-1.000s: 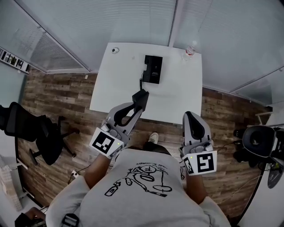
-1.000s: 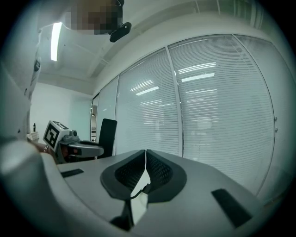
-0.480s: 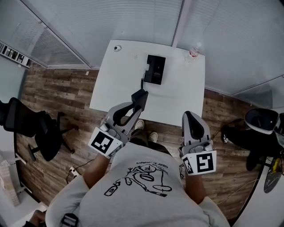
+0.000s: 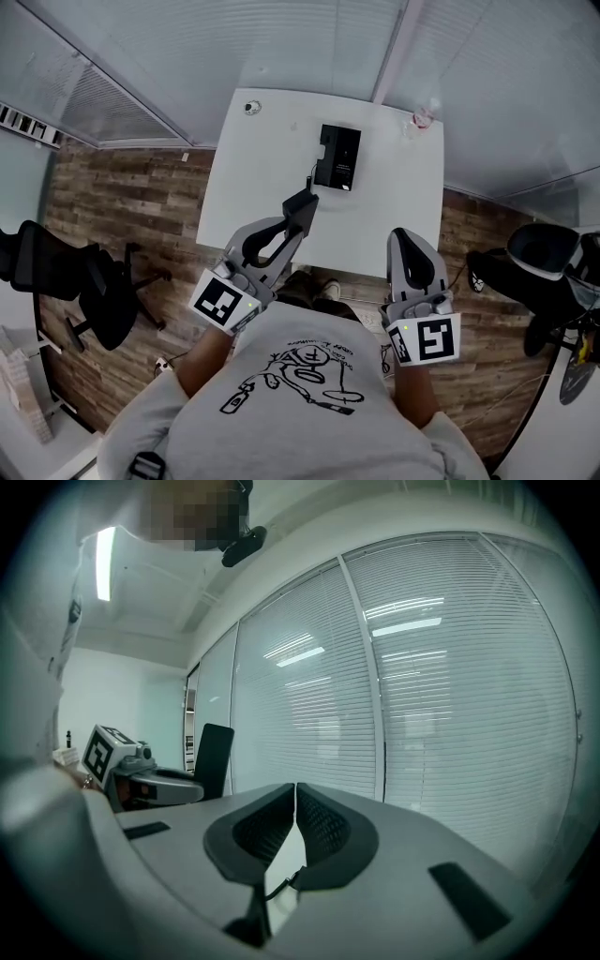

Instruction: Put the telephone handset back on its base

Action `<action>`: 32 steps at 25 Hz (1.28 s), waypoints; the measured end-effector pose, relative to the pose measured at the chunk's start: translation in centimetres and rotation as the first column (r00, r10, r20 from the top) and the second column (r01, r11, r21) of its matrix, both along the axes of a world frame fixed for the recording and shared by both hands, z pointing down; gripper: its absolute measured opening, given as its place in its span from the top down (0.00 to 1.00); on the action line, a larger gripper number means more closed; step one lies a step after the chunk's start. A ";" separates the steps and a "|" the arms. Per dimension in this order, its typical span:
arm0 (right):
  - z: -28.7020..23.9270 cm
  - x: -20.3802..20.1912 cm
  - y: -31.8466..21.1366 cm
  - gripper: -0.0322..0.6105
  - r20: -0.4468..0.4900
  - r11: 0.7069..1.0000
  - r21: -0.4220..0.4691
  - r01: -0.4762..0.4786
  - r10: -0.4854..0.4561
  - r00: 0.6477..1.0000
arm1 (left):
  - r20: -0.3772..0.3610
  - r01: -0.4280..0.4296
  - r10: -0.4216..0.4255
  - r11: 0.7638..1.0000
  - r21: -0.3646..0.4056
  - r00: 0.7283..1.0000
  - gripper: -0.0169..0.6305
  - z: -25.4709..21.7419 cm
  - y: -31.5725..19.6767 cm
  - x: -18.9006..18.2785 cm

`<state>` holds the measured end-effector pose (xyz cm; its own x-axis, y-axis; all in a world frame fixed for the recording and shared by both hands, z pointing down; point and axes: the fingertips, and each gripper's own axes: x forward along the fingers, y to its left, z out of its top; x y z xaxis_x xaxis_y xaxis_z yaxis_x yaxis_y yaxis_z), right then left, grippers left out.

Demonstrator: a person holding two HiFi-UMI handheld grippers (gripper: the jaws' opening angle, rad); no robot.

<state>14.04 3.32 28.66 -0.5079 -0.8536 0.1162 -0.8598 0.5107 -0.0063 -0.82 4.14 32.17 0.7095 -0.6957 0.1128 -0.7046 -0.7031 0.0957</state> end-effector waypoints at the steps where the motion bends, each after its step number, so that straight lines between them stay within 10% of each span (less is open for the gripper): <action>1: 0.0 -0.5 -0.7 0.94 -0.002 1.000 0.001 -0.001 0.001 1.000 | -0.003 -0.006 0.006 1.000 -0.004 1.000 0.86 0.1 -0.6 -0.3; 32: 2.3 -6.0 -11.1 0.94 -0.029 0.994 -0.046 -0.098 0.097 0.995 | -0.108 -0.155 0.145 0.985 -0.083 0.983 0.86 2.8 -10.2 -4.3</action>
<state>8.02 -7.79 30.92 -0.4188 -0.8919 0.1705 -0.9056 0.4242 -0.0051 -5.15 -6.09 34.94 0.8159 -0.5707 0.0926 -0.5752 -0.7853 0.2289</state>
